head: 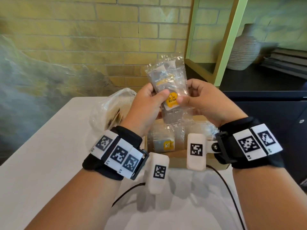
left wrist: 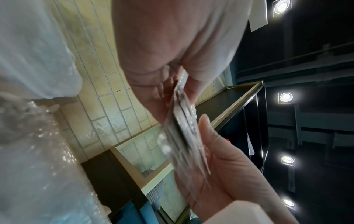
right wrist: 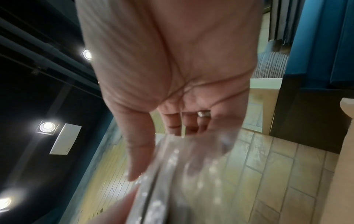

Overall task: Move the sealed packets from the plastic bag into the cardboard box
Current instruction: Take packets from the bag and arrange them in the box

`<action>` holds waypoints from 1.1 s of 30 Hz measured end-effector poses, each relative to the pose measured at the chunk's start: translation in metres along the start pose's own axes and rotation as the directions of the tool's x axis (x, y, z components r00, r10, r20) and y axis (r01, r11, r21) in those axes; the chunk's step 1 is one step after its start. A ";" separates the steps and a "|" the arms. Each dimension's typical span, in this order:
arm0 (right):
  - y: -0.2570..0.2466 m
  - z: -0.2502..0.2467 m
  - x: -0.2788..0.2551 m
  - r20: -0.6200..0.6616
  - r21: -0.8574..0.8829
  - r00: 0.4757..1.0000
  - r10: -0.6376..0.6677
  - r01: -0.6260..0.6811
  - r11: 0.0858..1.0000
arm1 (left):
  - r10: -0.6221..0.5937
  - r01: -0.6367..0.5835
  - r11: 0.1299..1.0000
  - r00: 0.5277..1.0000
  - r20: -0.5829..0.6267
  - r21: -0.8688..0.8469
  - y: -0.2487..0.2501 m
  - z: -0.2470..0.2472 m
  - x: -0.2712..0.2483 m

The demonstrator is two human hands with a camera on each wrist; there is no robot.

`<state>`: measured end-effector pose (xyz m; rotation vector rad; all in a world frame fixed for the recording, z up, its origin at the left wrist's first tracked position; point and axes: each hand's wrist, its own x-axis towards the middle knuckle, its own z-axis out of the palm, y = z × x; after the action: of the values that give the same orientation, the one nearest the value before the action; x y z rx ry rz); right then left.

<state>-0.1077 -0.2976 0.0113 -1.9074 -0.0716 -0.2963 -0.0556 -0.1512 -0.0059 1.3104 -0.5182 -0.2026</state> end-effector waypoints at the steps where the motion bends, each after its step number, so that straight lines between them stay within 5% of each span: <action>1: 0.001 0.001 0.000 -0.017 -0.023 1.000 -0.013 0.012 1.000 | 0.007 -0.007 1.000 1.000 -0.008 0.001 0.000 -0.002 0.000; 14: 0.000 -0.015 -0.001 -0.176 0.015 0.984 0.012 -0.009 1.000 | 0.027 -0.020 0.996 0.996 -0.084 0.082 -0.001 -0.011 0.005; 19: -0.004 -0.016 -0.002 -0.096 -0.049 0.995 0.022 -0.027 0.998 | 0.023 -0.010 0.994 0.992 -0.124 0.108 -0.005 -0.013 0.009; 22: -0.008 -0.020 -0.006 -0.039 -0.134 0.999 -0.017 0.012 0.991 | 0.023 -0.008 0.994 0.990 -0.136 0.107 -0.005 -0.013 0.010; 33: -0.009 -0.018 -0.007 -0.191 -0.012 0.975 -0.111 0.111 0.994 | 0.054 -0.035 0.979 0.994 -0.093 0.200 -0.008 -0.011 0.008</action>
<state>-0.1196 -0.3105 0.0238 -1.8702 -0.0496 -0.5540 -0.0426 -0.1465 -0.0131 1.4931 -0.4931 -0.0494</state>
